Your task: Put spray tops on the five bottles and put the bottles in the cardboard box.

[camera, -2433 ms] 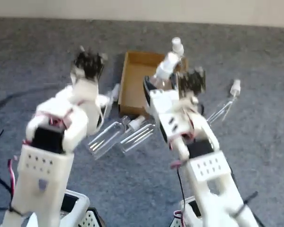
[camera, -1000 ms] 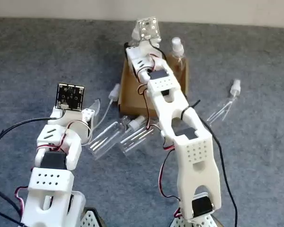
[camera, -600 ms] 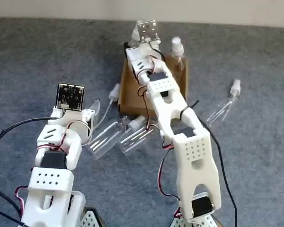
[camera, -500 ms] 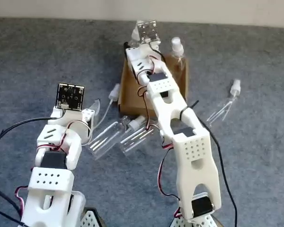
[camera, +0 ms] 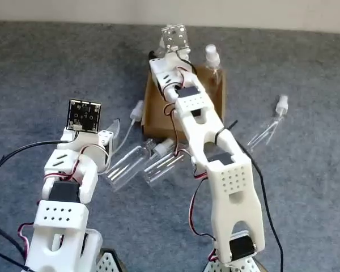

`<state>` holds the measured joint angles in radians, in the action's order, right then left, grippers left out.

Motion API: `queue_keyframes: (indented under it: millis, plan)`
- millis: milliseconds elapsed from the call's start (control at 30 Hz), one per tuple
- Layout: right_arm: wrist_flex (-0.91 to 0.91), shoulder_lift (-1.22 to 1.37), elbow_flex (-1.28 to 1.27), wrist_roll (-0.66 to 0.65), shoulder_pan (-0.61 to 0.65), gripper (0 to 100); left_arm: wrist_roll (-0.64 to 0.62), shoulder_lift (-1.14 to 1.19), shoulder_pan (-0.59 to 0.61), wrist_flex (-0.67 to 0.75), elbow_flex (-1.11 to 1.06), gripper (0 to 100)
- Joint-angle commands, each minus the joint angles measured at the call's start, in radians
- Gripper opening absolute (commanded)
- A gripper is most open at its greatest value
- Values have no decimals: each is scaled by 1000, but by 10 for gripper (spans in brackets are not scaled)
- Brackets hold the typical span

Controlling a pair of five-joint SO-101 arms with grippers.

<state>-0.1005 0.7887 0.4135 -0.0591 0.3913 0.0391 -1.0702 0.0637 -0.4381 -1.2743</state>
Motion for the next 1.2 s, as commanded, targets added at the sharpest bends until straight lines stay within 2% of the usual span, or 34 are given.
queue_keyframes:
  millis: [0, 267, 433, 733, 900, 1167]
  plan:
    - [-25, -27, 7, -17, -5, 153, -9, 4, 8, 25, 4, 203]
    - [-33, -133, -4, -17, -2, 235, -9, 4, 8, 25, 4, 203]
    - [-111, -139, 5, -17, 1, 235, -8, 4, 7, 25, 4, 203]
    - [-113, -147, 8, -20, 1, 235, -8, 4, 7, 25, 4, 203]
    - [-140, -185, 8, -89, 21, 235, -8, 4, 7, 25, 4, 203]
    - [-219, -223, 64, -94, 33, 235, -8, 4, 7, 23, 5, 203]
